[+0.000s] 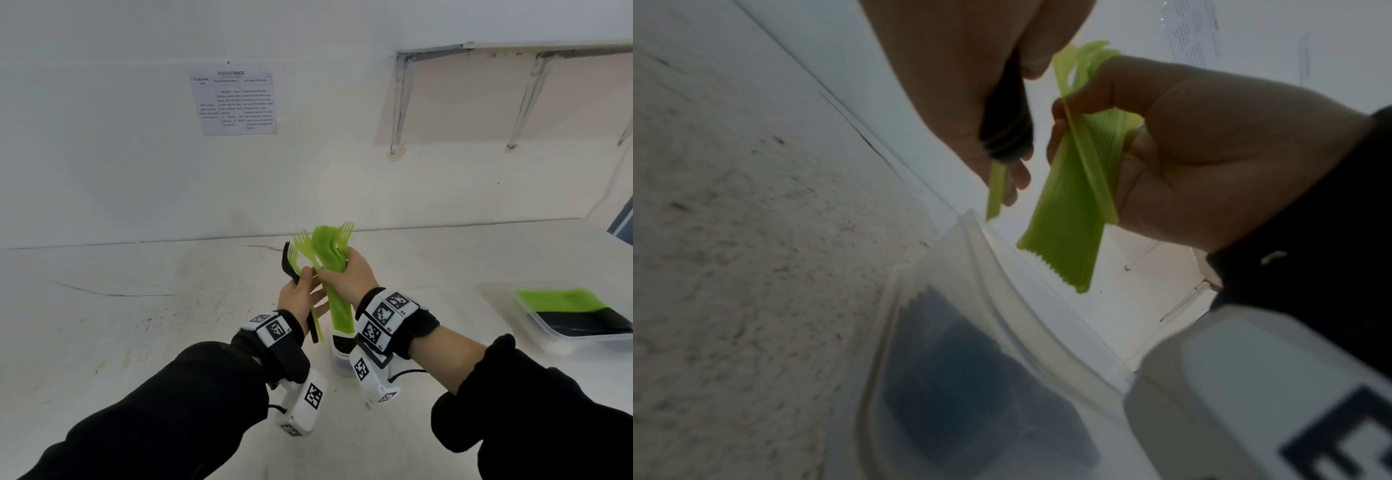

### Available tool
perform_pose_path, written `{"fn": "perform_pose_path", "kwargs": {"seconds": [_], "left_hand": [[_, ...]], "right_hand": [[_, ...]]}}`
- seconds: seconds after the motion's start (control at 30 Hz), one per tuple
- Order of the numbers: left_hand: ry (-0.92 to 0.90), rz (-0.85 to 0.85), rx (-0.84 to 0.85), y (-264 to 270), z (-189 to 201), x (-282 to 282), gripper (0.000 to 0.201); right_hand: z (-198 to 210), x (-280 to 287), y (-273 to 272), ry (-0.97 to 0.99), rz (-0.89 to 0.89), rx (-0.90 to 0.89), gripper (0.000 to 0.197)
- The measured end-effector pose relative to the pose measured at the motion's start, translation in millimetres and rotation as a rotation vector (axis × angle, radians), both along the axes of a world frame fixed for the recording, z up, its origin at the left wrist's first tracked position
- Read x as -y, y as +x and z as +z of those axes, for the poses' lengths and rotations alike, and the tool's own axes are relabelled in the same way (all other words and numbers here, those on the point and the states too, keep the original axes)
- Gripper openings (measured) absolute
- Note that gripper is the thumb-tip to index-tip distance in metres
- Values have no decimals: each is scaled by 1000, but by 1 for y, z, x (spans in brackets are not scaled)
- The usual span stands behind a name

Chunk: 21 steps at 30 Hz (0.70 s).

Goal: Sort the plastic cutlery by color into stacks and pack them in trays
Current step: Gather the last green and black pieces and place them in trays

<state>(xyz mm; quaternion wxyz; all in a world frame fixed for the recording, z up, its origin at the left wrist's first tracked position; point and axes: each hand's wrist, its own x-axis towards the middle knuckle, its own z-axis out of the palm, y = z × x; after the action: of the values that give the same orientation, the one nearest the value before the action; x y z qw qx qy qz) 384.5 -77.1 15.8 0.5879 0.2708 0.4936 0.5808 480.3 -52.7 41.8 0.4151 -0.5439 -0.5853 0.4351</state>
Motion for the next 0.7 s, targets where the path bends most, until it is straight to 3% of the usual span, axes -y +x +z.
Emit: {"fn": "perform_pose_path", "kwargs": {"seconds": [0.3,0.5,0.7], "left_hand": [[-35,-14,-10,-3,-5,-4,37],[-27,25,-39,-2,-6,-3,38],[3,-123,27,-5,1,-1,46]], "right_hand": [[-12,4,-3,46,71,223,34],[-17,-4,-5,-62,143,54,26],[-16,-9,-2,-120,240,-67,28]]}}
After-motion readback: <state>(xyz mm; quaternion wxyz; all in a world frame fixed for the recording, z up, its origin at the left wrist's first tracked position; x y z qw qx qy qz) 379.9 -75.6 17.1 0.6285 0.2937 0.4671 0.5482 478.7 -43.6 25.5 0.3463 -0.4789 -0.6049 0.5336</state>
